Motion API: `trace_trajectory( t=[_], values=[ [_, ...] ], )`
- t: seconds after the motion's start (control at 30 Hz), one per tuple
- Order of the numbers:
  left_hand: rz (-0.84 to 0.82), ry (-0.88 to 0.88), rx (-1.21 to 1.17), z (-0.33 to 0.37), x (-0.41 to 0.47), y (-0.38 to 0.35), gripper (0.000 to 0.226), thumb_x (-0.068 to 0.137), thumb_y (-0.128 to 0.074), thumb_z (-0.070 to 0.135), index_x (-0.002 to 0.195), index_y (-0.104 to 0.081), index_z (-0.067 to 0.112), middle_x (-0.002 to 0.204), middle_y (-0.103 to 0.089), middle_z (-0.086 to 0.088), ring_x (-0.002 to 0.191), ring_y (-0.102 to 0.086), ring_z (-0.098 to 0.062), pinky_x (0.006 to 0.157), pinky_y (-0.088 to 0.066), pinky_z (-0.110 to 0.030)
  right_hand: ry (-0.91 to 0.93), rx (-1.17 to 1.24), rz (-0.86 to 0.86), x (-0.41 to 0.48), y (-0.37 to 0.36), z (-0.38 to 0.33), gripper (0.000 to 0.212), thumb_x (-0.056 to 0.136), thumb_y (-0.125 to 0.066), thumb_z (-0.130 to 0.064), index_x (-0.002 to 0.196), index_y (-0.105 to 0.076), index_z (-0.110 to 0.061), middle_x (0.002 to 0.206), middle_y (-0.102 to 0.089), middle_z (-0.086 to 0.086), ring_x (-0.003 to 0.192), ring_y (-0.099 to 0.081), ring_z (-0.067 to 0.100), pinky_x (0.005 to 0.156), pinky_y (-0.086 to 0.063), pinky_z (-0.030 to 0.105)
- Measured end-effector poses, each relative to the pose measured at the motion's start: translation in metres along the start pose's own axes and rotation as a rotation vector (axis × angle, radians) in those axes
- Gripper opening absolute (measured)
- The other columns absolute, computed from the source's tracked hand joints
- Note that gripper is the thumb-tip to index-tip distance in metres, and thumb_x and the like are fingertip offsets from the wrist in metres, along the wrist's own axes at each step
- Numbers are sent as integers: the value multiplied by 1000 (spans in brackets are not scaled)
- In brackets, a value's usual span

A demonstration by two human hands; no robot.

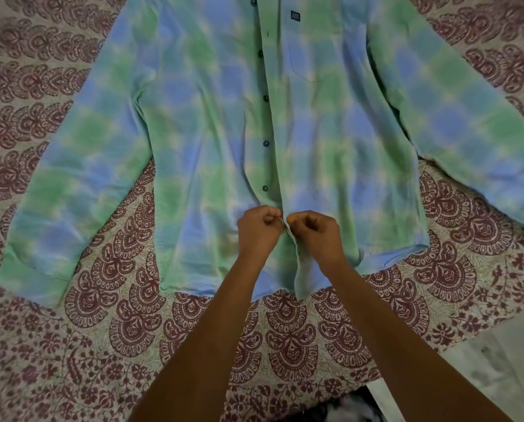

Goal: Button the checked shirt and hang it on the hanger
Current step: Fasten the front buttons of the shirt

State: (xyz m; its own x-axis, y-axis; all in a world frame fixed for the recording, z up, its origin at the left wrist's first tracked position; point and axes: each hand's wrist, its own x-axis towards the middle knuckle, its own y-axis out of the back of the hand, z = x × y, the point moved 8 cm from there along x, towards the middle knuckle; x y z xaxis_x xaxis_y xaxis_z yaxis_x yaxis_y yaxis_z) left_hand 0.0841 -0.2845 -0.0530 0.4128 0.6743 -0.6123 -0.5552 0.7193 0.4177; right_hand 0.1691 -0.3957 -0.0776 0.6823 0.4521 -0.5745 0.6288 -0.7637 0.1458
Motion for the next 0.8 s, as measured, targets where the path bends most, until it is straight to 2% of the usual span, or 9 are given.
trace_trajectory(
  t=[0.07, 0.13, 0.23, 0.3, 0.37, 0.47, 0.53, 0.67, 0.8],
  values=[
    [2, 10, 8, 1, 0, 1, 22, 78, -56, -8, 93, -69, -1, 93, -70, -22, 87, -67, -35, 86, -54, -45, 20, -13, -6, 0, 0, 0, 9, 80, -67, -3, 81, -66, -12, 69, -64, -2, 60, -59, -2, 70, -50, 17],
    [-9, 49, -12, 1, 0, 0, 23, 78, -54, -7, 90, -71, 2, 92, -71, -19, 88, -67, -32, 86, -55, -44, 55, -54, 17, -1, 1, 0, 12, 79, -69, -6, 81, -64, -16, 68, -63, -3, 63, -60, 3, 70, -52, 17],
    [-39, 148, -108, -2, -2, -2, 23, 78, -61, 2, 64, -69, 19, 75, -68, -5, 77, -63, -22, 83, -57, -42, 113, -165, 63, -4, 1, -5, 15, 81, -69, -10, 80, -61, -22, 68, -63, -10, 64, -61, 7, 70, -53, 21],
    [-36, 170, -152, -5, 0, -2, 26, 77, -66, 7, 58, -65, 25, 70, -65, 1, 76, -62, -18, 83, -56, -41, 148, -203, 74, -6, -1, -8, 13, 82, -68, -12, 80, -60, -23, 68, -62, -13, 63, -61, 2, 69, -53, 21],
    [-6, 185, -204, -10, 1, 0, 23, 78, -69, 10, 61, -64, 24, 71, -66, 0, 78, -63, -18, 85, -56, -41, 149, -187, 84, -8, -3, -9, 10, 81, -68, -12, 83, -62, -20, 69, -63, -13, 65, -62, 1, 71, -54, 22],
    [54, 156, -244, -11, 2, 2, 20, 81, -68, 11, 67, -61, 25, 76, -66, -4, 77, -64, -18, 84, -56, -38, 140, -124, 110, -9, -4, -11, 9, 81, -67, -8, 89, -67, -12, 74, -67, -3, 73, -66, 13, 78, -55, 29],
    [98, 84, -209, -7, 1, 4, 17, 82, -67, 11, 69, -60, 20, 75, -65, -4, 73, -62, -16, 79, -55, -32, 145, -119, 128, -10, -5, -12, 10, 82, -66, -8, 91, -69, -10, 81, -69, 2, 77, -67, 16, 81, -54, 31],
    [120, -11, -147, 5, 3, 3, 9, 83, -65, 9, 77, -61, 14, 66, -60, 9, 64, -56, -2, 67, -48, -17, 146, -103, 180, -12, -6, -15, 13, 83, -63, -5, 92, -71, -6, 87, -71, 11, 79, -67, 20, 84, -53, 32],
    [115, -22, -111, 5, 8, 4, 6, 82, -66, 11, 78, -62, 14, 66, -59, 9, 65, -56, -3, 72, -50, -25, 120, -90, 164, -8, -7, -15, 13, 83, -63, -3, 93, -72, -4, 87, -71, 8, 78, -66, 18, 83, -54, 33]
  ],
)
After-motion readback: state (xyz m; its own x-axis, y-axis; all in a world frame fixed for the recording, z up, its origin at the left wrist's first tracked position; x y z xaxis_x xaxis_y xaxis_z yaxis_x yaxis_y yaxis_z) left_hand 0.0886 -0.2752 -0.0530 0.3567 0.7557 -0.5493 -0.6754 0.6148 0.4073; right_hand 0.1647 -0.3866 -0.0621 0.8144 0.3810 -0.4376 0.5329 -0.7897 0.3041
